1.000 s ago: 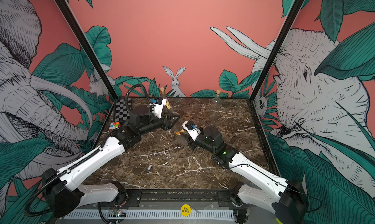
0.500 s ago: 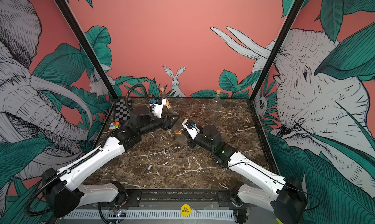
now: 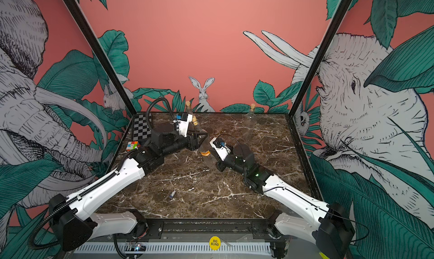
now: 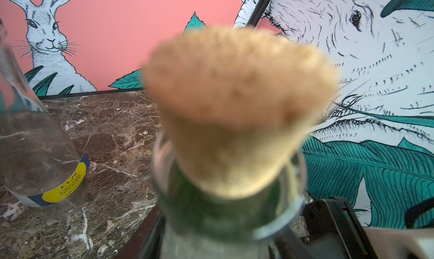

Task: Remove the label from the bottle
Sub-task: Tear open the label from the bottle.

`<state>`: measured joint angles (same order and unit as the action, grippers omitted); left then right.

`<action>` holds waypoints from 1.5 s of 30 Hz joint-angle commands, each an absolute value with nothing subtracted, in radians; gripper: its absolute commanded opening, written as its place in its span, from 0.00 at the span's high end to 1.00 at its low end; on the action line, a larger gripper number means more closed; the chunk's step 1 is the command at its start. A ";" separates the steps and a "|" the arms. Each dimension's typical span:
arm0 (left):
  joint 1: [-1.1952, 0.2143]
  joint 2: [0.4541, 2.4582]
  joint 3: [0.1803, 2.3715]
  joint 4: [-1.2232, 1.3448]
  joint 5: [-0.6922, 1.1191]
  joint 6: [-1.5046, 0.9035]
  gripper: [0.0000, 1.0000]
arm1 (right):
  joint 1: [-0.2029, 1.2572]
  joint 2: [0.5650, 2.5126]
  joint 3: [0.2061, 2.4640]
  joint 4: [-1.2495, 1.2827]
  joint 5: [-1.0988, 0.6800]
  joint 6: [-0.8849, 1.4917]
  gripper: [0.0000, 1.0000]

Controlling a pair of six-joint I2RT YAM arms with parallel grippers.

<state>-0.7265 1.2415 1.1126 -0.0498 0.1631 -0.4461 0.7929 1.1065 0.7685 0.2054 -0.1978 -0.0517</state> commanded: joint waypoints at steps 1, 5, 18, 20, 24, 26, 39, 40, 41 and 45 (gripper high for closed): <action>-0.749 1.211 1.137 0.034 0.123 -0.487 1.00 | 0.811 1.120 0.786 0.245 -0.227 -0.037 1.00; -0.760 1.201 1.132 0.029 0.018 -0.493 1.00 | 0.815 1.119 0.778 0.256 -0.233 -0.025 1.00; -0.791 1.192 1.112 0.046 -0.125 -0.475 1.00 | 0.821 1.110 0.753 0.297 -0.228 0.018 1.00; -0.797 1.187 1.107 0.048 -0.151 -0.466 1.00 | 0.820 1.108 0.752 0.301 -0.223 0.020 1.00; -0.814 1.177 1.092 0.062 -0.208 -0.444 1.00 | 0.821 1.105 0.751 0.303 -0.215 0.022 1.00; -0.821 1.175 1.086 0.068 -0.233 -0.437 1.00 | 0.821 1.102 0.749 0.304 -0.209 0.023 1.00; -0.835 1.163 1.067 0.091 -0.325 -0.432 1.00 | 0.821 1.101 0.750 0.304 -0.209 0.026 1.00; -0.835 1.163 1.066 0.092 -0.328 -0.433 1.00 | 0.821 1.101 0.751 0.302 -0.209 0.026 1.00; -0.836 1.163 1.066 0.092 -0.331 -0.434 1.00 | 0.821 1.100 0.752 0.302 -0.209 0.026 1.00; -0.839 1.160 1.065 0.092 -0.349 -0.440 1.00 | 0.820 1.102 0.750 0.304 -0.211 0.028 1.00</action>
<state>-0.8421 1.2091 1.0637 0.0143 -0.2798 -0.4480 0.8150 1.1156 0.7639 0.2573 -0.1993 0.0162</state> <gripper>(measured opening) 0.577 0.047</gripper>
